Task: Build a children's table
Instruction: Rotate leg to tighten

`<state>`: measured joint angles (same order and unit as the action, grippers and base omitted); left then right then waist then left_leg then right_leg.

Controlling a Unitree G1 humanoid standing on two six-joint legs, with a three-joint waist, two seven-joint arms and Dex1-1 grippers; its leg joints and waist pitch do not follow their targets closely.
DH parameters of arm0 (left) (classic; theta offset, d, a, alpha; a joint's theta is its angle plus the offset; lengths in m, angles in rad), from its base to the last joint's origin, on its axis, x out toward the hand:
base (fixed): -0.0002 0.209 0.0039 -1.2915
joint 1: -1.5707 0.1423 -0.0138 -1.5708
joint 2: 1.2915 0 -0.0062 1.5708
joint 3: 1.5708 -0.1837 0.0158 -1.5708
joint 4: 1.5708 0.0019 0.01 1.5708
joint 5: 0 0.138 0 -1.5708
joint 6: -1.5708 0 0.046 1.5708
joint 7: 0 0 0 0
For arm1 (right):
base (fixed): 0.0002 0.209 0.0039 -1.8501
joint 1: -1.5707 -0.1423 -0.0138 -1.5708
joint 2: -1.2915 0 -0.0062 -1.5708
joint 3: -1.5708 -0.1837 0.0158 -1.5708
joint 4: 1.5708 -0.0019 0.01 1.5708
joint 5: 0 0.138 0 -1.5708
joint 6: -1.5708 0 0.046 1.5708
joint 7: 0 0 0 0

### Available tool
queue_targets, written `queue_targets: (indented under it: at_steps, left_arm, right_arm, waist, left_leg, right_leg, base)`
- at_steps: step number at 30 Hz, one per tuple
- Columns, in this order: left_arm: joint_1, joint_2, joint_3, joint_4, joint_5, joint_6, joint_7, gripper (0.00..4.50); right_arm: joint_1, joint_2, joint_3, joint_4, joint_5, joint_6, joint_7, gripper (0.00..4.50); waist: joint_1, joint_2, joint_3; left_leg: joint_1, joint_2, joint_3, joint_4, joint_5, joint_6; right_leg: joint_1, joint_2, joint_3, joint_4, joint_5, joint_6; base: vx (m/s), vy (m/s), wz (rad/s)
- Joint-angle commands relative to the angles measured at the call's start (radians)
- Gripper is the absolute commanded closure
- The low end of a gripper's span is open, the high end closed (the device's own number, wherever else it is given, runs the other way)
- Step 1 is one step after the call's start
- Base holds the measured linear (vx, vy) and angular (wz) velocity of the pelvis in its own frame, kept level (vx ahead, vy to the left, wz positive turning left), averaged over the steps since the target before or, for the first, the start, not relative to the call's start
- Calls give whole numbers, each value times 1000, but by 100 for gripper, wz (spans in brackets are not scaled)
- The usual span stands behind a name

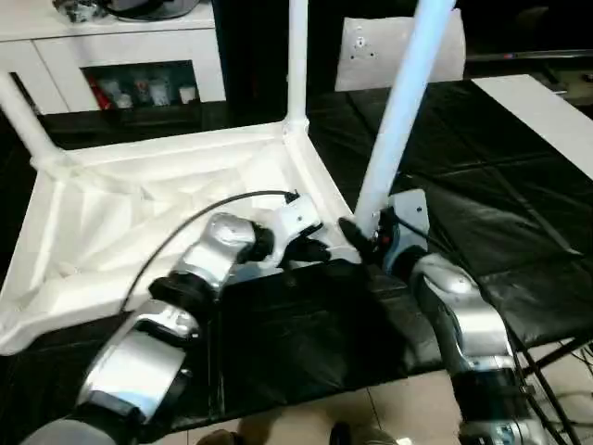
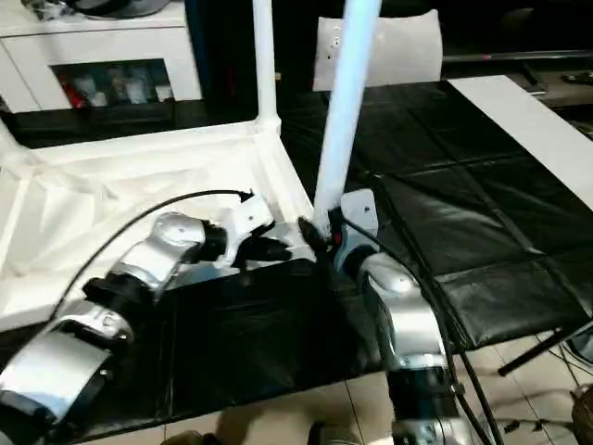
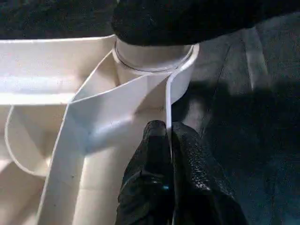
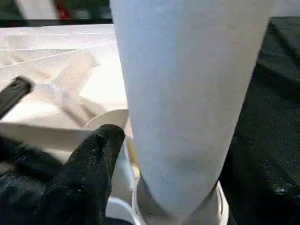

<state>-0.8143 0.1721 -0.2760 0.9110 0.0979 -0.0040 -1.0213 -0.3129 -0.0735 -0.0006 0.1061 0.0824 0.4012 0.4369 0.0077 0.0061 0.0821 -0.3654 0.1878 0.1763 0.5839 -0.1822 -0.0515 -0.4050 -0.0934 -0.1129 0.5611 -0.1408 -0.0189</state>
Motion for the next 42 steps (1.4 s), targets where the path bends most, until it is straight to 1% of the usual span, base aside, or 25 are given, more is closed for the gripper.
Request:
queue_targets:
  at_steps: [1, 3, 4, 6, 11, 12, 14, 15, 17, 21, 22, 24, 25, 26, 28, 30, 31, 32, 33, 35, 36, 39, 40, 41, 42]
  left_arm:
    - [-12, -8, 9, -41, -23, -95, -18, 450]
    - [-18, 6, 16, -22, -17, -128, -18, 450]
    - [-19, 7, 17, -21, -17, -131, -18, 450]
    - [-16, 16, 25, -9, -24, -152, -37, 450]
    - [-3, 10, 62, -11, -74, -160, -50, 450]
    - [2, 8, 74, -21, -90, -149, -57, 406]
    - [10, 3, 94, -40, -114, -127, -58, 392]
    - [26, -1, 112, -68, -142, -104, -67, 384]
    - [39, 0, 123, -91, -155, -94, -64, 365]
    - [93, 5, 166, -187, -211, -33, -49, 334]
    - [134, 13, 189, -263, -245, 16, -45, 322]
    - [189, 29, 206, -355, -275, 69, -38, 305]
    - [228, 45, 213, -414, -284, 100, -27, 289]
    - [228, 45, 213, -414, -284, 100, -27, 289]
    - [349, 102, 236, -581, -282, 187, 19, 268]
    - [383, 114, 246, -626, -282, 214, 36, 244]
    - [417, 122, 260, -675, -289, 242, 51, 244]
    - [464, 131, 274, -749, -305, 283, 66, 233]
    - [537, 139, 297, -861, -326, 338, 94, 225]
    - [563, 142, 304, -901, -334, 358, 107, 200]
    - [601, 140, 317, -956, -341, 384, 132, 200]
    - [664, 133, 328, -1050, -357, 424, 183, 169]
    - [664, 133, 328, -1050, -357, 424, 183, 169]
    - [708, 121, 333, -1099, -365, 445, 213, 157]
    - [728, 117, 334, -1116, -364, 447, 222, 145]
  right_arm:
    - [41, -9, 51, -49, 49, 7, 78, 97]
    - [77, -30, 25, -94, 70, 8, 94, 85]
    - [82, -33, 23, -100, 72, 7, 96, 61]
    - [135, -57, 9, -165, 91, 2, 121, 52]
    - [232, -110, -3, -270, 122, -14, 169, 11]
    - [248, -117, -8, -288, 127, -14, 174, 0]
    - [268, -128, -16, -315, 140, -11, 179, 0]
    - [288, -136, -26, -347, 157, -3, 184, 0]
    - [303, -143, -29, -372, 170, 2, 191, 0]
    - [345, -160, -32, -452, 214, 27, 213, 0]
    - [362, -164, -36, -490, 239, 44, 213, 0]
    - [376, -166, -35, -527, 265, 60, 211, 0]
    - [379, -164, -28, -546, 278, 66, 210, 0]
    - [379, -164, -28, -546, 278, 66, 210, 0]
    - [364, -145, 2, -578, 305, 90, 198, 0]
    - [354, -136, 9, -578, 305, 95, 189, 0]
    - [340, -125, 17, -572, 303, 98, 179, 0]
    - [319, -109, 28, -561, 298, 102, 162, 0]
    - [276, -81, 47, -527, 281, 99, 135, 0]
    - [259, -71, 53, -512, 274, 98, 124, 0]
    - [217, -51, 58, -466, 247, 96, 91, 0]
    - [147, -32, 59, -393, 218, 95, 42, 0]
    - [147, -32, 59, -393, 218, 95, 42, 0]
    - [98, -29, 57, -339, 199, 87, 24, 0]
    - [78, -30, 55, -317, 191, 84, 17, 0]
  waist:
    - [8, -15, -76]
    - [16, -11, -79]
    - [19, -17, -81]
    - [29, -15, -84]
    - [35, -12, -84]
    - [35, -13, -84]
    - [34, -15, -80]
    - [38, -9, -81]
    - [36, -13, -76]
    - [32, -18, -70]
    - [30, -19, -67]
    - [29, -17, -65]
    - [28, -15, -64]
    - [27, -11, -62]
    - [20, -9, -58]
    - [16, -5, -57]
    - [15, -5, -55]
    - [13, -2, -53]
    - [12, -2, -52]
    - [6, 2, -48]
    - [8, 4, -50]
    - [4, 4, -44]
    - [6, 5, -45]
    - [5, 7, -45]
    - [1, 4, -42]
  left_leg:
    - [4, 39, -14, -70, -231, 63]
    - [9, 42, -11, -68, -199, 71]
    - [5, 42, -10, -68, -174, 76]
    - [9, 44, -8, -66, -155, 81]
    - [3, 43, -8, -64, -146, 91]
    - [3, 41, -7, -64, -154, 93]
    - [-1, 38, -6, -64, -172, 87]
    - [8, 43, -6, -64, -188, 78]
    - [6, 47, -9, -68, -221, 71]
    - [6, 41, -10, -71, -265, 62]
    - [9, 40, -9, -70, -268, 59]
    - [3, 43, -12, -74, -269, 57]
    - [7, 45, -14, -75, -286, 52]
    - [9, 44, -13, -75, -295, 47]
    - [6, 47, -19, -81, -325, 34]
    - [17, 43, -17, -78, -351, 23]
    - [15, 45, -21, -80, -358, 13]
    - [12, 44, -21, -83, -358, 12]
    - [17, 46, -22, -83, -377, 2]
    - [17, 46, -24, -85, -403, -8]
    - [26, 44, -22, -82, -415, -11]
    - [16, 43, -27, -90, -434, -25]
    - [22, 41, -24, -88, -436, -25]
    - [21, 42, -26, -88, -438, -29]
    - [9, 40, -28, -92, -432, -25]
  right_leg:
    - [57, -69, 57, -75, -399, -156]
    - [54, -68, 59, -70, -346, -165]
    - [58, -68, 60, -61, -309, -178]
    - [57, -68, 61, -57, -279, -186]
    - [62, -66, 62, -51, -240, -197]
    - [62, -67, 62, -53, -255, -195]
    - [64, -68, 59, -58, -302, -191]
    - [57, -69, 61, -62, -320, -198]
    - [56, -65, 60, -62, -340, -193]
    - [54, -65, 58, -74, -452, -140]
    - [46, -64, 58, -81, -480, -125]
    - [48, -64, 59, -80, -482, -123]
    - [45, -63, 58, -81, -499, -117]
    - [42, -62, 58, -81, -508, -111]
    - [41, -61, 57, -82, -530, -97]
    - [29, -58, 56, -90, -567, -80]
    - [31, -59, 56, -86, -569, -81]
    - [31, -58, 56, -87, -571, -79]
    - [26, -58, 56, -88, -583, -77]
    - [23, -56, 55, -90, -593, -76]
    - [16, -52, 57, -94, -590, -70]
    - [22, -49, 57, -90, -573, -64]
    - [18, -48, 59, -93, -576, -59]
    - [19, -51, 62, -86, -561, -67]
    - [27, -49, 60, -88, -561, -63]
  base:
    - [0, 0, 0]
    - [0, 0, 0]
    - [0, 0, 0]
    - [0, 0, 0]
    - [0, 0, 0]
    - [0, 0, 0]
    - [0, 0, 0]
    - [0, 0, 0]
    - [0, 0, 0]
    - [0, 0, 0]
    - [0, 0, 0]
    - [0, 0, 0]
    - [0, 0, 0]
    - [0, 0, 0]
    - [0, 0, 0]
    - [0, 0, 0]
    - [0, 0, 0]
    - [0, 0, 0]
    - [0, 0, 0]
    - [0, 0, 0]
    - [0, 0, 0]
    - [0, 0, 0]
    - [0, 0, 0]
    - [0, 0, 0]
    - [0, 0, 0]
